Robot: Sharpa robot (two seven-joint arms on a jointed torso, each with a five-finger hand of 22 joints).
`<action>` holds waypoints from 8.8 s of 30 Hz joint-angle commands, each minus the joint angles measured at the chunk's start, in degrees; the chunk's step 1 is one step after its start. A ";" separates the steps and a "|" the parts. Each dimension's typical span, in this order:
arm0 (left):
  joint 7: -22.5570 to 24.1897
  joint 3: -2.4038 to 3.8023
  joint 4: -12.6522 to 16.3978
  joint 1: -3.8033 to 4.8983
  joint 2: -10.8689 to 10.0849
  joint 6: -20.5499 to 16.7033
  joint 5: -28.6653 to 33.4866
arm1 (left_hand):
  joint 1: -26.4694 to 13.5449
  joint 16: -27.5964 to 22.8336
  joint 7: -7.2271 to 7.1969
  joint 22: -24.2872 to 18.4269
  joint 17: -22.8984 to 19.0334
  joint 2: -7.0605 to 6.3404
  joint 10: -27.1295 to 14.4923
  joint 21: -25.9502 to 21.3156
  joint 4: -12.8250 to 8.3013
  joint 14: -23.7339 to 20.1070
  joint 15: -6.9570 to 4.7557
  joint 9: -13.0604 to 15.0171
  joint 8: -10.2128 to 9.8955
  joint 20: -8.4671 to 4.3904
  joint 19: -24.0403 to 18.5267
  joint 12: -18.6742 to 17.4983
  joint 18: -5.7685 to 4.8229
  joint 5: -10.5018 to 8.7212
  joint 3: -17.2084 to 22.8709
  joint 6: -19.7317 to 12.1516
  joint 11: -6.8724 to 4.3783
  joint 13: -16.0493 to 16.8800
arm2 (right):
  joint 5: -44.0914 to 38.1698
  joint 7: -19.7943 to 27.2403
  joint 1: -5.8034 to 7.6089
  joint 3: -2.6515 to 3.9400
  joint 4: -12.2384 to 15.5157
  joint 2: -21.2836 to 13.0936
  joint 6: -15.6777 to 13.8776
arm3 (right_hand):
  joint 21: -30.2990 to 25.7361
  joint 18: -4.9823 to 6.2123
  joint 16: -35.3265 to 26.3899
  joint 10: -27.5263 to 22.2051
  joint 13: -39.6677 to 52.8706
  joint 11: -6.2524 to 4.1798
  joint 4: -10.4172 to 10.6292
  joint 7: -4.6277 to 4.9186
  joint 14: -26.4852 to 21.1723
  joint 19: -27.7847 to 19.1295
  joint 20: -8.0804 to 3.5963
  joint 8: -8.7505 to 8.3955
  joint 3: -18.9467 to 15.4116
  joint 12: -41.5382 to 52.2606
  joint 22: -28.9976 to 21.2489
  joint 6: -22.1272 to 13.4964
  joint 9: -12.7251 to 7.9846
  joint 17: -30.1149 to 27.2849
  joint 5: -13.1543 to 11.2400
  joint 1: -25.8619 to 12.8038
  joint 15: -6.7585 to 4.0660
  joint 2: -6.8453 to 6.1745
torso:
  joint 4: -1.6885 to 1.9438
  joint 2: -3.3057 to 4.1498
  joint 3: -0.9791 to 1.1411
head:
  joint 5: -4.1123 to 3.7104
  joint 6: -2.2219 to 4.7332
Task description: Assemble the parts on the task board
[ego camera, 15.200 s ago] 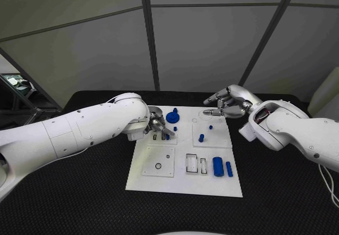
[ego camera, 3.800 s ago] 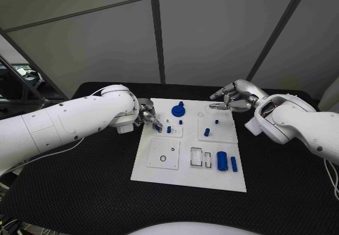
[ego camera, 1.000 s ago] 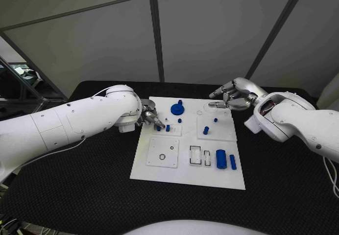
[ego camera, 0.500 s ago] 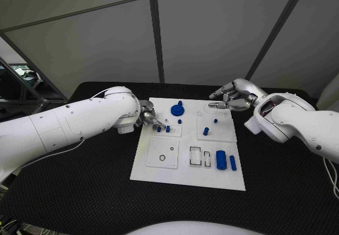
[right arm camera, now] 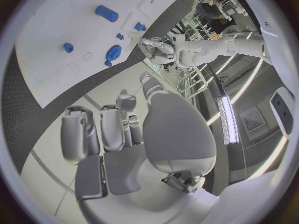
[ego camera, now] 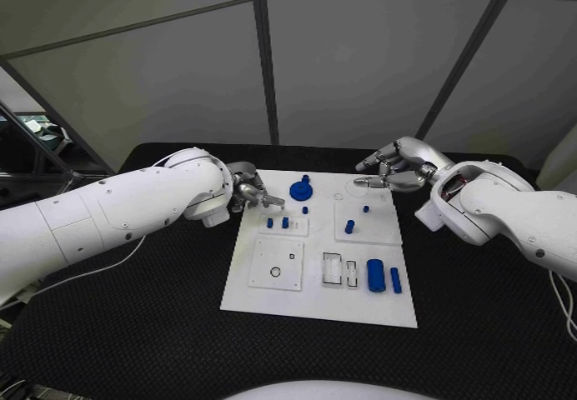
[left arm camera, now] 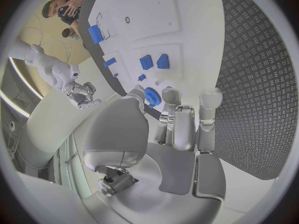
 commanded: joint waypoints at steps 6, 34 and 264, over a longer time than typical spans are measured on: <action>15.25 0.31 0.44 0.10 0.07 -9.09 5.96 | 10.49 -36.25 2.48 -15.30 -23.04 2.33 -11.36 -18.41 -3.72 -15.58 3.07 -9.03 -0.38 2.50 -12.51 -20.04 2.82 0.20 0.39 -3.58 2.71 -12.39 | -0.10 0.49 0.10 0.04 -0.01 -0.04 -0.04 | -0.23 0.88 -0.12 0.39 -0.07 0.06 0.10 0.02 1.78 0.00 -0.48 -0.21 -0.27 0.01 4.23 0.49 -0.07 0.00 0.03 -0.53 -0.34 -0.08 | -0.03 0.15 0.04 | -0.33 0.25; 27.73 -2.28 -4.33 -1.18 8.07 -9.83 -28.00 | 18.07 -43.57 3.67 -17.63 -33.57 -2.85 -9.56 -23.04 -12.54 -8.37 3.77 -40.28 0.06 3.54 -6.09 -29.36 3.31 3.71 6.50 1.20 4.42 -58.88 | -0.10 0.14 0.10 0.04 0.07 0.25 -0.03 | -0.30 0.90 -0.20 0.36 -0.16 0.02 0.02 -0.01 1.78 -0.03 -0.48 -0.19 -0.18 -0.04 4.16 0.54 -0.06 -0.07 0.18 -0.44 -0.35 0.06 | -0.04 0.17 -0.02 | -1.56 0.36; 45.85 3.94 3.55 -5.15 -7.30 -14.24 48.01 | 12.80 -44.84 4.37 -13.41 -45.17 -0.47 -5.88 -26.30 -15.79 -16.11 4.71 -52.35 0.77 4.48 -12.12 -29.11 3.32 0.12 18.47 3.63 4.77 -66.88 | -41.03 -9.10 -2.22 -0.84 -4.55 3.50 7.15 | -1.71 1.17 -5.40 -7.26 -45.80 2.99 -8.55 1.47 1.21 -0.26 1.58 -0.38 13.36 -52.17 3.29 6.74 -0.16 -6.40 -0.84 3.11 2.03 -2.66 | 0.00 0.26 -0.05 | -5.73 1.18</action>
